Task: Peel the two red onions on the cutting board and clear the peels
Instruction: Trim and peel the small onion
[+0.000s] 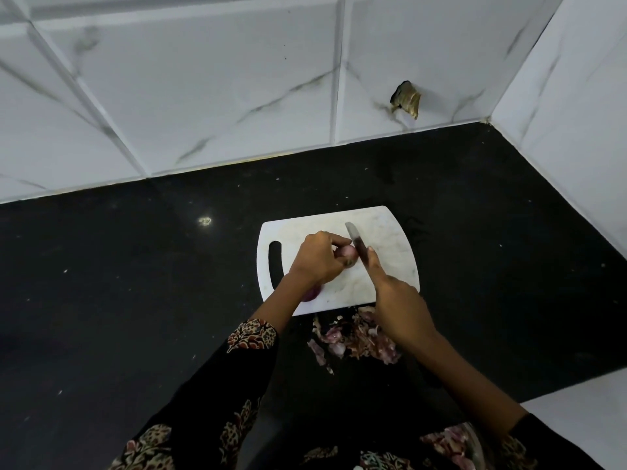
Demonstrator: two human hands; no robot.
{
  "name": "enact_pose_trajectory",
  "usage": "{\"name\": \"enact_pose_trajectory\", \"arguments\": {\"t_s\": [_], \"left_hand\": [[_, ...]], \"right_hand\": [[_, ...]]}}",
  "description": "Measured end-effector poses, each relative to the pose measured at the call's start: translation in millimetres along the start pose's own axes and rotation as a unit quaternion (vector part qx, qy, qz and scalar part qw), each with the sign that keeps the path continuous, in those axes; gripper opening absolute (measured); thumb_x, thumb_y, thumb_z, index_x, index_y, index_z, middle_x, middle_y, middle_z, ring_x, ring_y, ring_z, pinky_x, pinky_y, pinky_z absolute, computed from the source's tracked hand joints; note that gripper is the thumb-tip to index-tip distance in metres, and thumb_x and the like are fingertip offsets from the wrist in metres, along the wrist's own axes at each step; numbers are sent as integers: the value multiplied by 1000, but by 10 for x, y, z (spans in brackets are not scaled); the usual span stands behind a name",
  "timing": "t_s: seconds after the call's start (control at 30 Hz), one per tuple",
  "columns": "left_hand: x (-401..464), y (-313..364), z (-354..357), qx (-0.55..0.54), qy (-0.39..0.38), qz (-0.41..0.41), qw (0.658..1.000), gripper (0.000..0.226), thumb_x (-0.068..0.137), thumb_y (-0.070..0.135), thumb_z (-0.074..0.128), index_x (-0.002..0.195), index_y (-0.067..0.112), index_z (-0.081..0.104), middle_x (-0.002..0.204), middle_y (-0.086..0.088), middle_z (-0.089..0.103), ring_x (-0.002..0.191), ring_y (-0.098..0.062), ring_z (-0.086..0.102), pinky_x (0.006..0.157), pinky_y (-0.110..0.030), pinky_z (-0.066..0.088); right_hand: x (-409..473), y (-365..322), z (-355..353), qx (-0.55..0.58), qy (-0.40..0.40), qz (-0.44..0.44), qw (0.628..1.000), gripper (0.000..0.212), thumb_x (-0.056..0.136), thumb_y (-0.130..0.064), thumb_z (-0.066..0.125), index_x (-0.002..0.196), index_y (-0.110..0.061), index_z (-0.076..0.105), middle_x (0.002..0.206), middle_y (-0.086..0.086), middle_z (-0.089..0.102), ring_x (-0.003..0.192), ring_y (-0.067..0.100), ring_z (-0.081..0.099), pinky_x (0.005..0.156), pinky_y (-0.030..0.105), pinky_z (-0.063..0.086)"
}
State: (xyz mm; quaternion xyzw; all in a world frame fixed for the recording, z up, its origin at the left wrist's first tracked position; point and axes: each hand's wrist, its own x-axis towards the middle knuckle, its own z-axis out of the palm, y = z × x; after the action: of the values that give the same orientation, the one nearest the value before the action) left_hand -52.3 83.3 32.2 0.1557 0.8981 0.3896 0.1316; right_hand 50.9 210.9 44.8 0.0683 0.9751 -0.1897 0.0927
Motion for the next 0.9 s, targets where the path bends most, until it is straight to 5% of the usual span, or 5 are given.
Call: {"name": "enact_pose_trajectory", "arguments": {"t_s": [0.2,0.37,0.53,0.9], "left_hand": [[-2,2,5,-4,3,9,1000,22,82,14,72,104,13,75,101,-6,74,87,-23,67,82,-35,53],[-9,-55,55,-5,19,14,1000,23,83,19,71,106,17,74,104,-1,74,89,-18,67,80,-30,53],[8,-35,75,2,29,19,999,21,85,22,68,105,15,75,104,-2,73,91,-19,66,82,-33,53],[60,-19,79,19,10,32,999,24,86,21,67,107,12,73,102,-4,73,90,-20,66,83,-35,53]], "right_hand": [[278,-119,35,-22,-2,8,1000,84,87,1,41,149,-27,-9,78,3,46,70,18,49,57,32,36],[109,-17,117,-33,15,-3,999,82,91,-4,40,147,-28,-14,84,1,47,69,14,50,51,25,33],[82,-53,201,-31,25,24,999,80,92,-2,38,147,-26,-15,82,2,48,65,14,49,43,22,23],[-71,2,190,26,11,46,999,81,89,-1,36,147,-29,-13,73,1,48,57,11,43,48,26,30]]}}
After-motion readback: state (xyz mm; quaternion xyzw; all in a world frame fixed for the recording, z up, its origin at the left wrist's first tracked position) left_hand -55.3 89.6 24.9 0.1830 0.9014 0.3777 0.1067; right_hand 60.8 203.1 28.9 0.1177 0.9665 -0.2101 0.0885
